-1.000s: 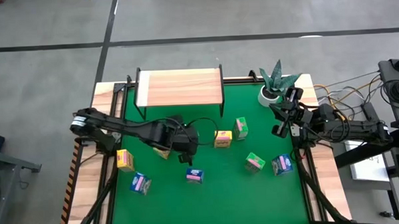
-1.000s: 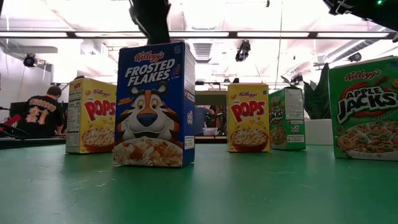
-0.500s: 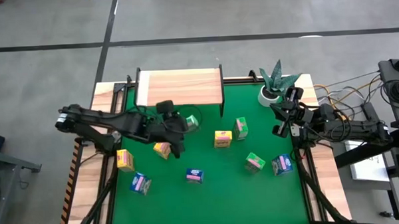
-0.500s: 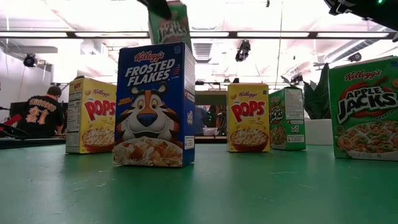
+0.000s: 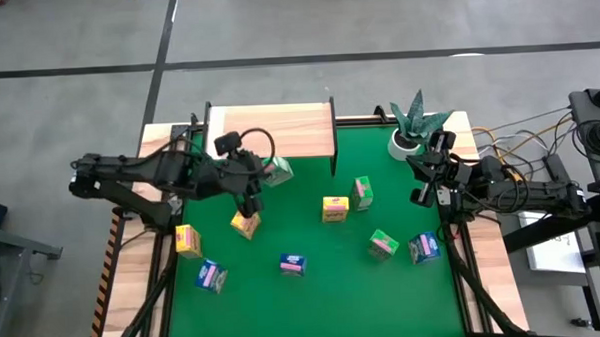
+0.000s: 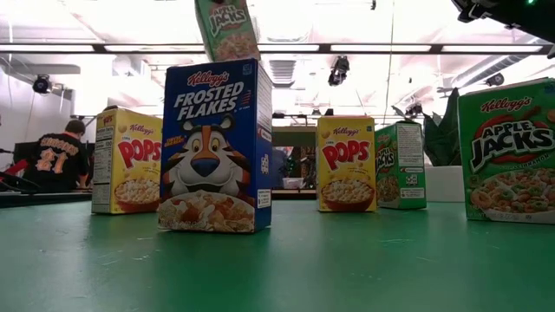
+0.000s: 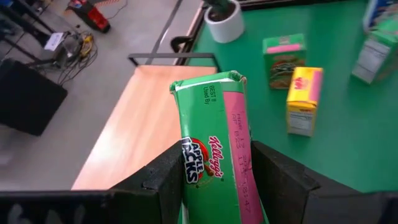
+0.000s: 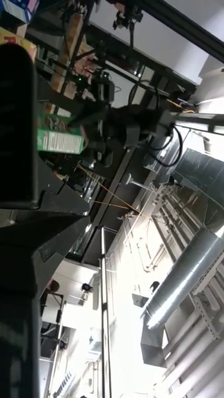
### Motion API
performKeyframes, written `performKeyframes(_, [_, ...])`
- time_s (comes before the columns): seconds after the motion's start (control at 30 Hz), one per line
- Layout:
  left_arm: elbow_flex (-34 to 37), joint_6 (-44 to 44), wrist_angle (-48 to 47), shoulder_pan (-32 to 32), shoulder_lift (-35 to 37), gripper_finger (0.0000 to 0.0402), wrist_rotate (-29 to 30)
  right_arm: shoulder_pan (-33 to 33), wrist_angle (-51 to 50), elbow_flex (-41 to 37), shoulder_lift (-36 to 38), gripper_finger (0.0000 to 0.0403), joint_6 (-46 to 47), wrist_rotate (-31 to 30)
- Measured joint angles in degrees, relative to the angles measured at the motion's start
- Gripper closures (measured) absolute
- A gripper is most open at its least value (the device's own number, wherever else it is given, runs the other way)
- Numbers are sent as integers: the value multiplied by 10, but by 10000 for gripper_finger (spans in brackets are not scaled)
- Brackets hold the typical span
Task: Stack cereal on shelf
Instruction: Put the left green cereal box on the shelf
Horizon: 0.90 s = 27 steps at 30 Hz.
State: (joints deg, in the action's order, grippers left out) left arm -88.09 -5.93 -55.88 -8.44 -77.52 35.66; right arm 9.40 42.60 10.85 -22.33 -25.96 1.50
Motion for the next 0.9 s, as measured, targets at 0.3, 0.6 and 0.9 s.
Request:
performKeyframes(0.3, [0,114,14,148,-7,244,-26,0,0,0,0,394,0,0])
performKeyframes(0.6, [1,254,32,375,-11,244,-268,0,0,0,0,394,-6,0])
performKeyframes(0.9, [1,241,26,509,-14,244,-280,0,0,0,0,394,-9,0])
